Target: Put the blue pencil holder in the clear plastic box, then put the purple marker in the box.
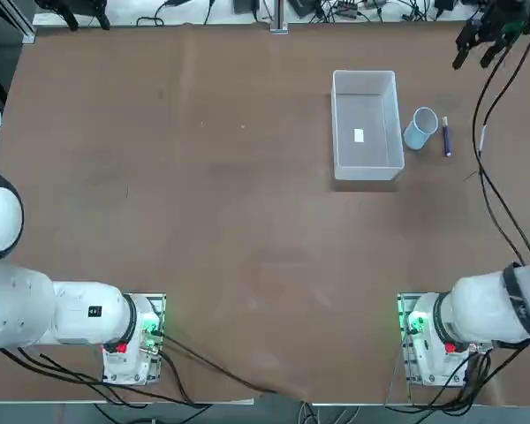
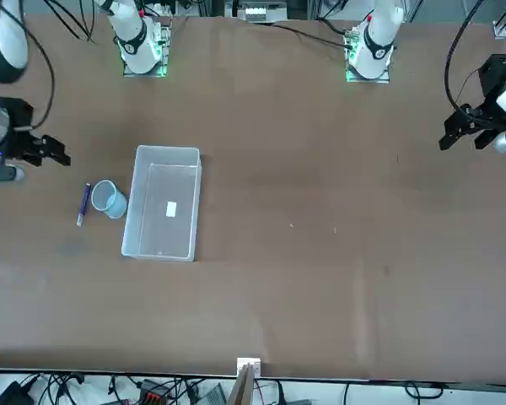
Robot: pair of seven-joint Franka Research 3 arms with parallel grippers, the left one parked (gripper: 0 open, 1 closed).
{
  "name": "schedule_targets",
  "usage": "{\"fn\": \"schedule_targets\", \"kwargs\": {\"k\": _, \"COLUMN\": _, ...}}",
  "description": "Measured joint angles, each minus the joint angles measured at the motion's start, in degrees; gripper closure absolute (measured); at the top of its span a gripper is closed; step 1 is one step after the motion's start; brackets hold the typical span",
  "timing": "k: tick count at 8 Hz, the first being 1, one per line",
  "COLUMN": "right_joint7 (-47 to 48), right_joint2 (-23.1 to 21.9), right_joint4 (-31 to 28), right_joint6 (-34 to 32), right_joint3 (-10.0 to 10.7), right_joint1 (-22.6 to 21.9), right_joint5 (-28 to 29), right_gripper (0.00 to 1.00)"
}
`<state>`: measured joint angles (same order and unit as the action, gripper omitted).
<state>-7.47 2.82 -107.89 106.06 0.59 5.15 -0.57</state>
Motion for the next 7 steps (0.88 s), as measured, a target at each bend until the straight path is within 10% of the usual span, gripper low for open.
{"fn": "schedule_targets", "kwargs": {"k": 7, "right_joint7": -0.48, "right_joint2": 7.16, "right_joint4": -9.55, "right_joint6": 18.75, "right_joint3": -0.01, "right_joint1": 0.43, "right_joint5": 0.0, "right_gripper": 0.07}}
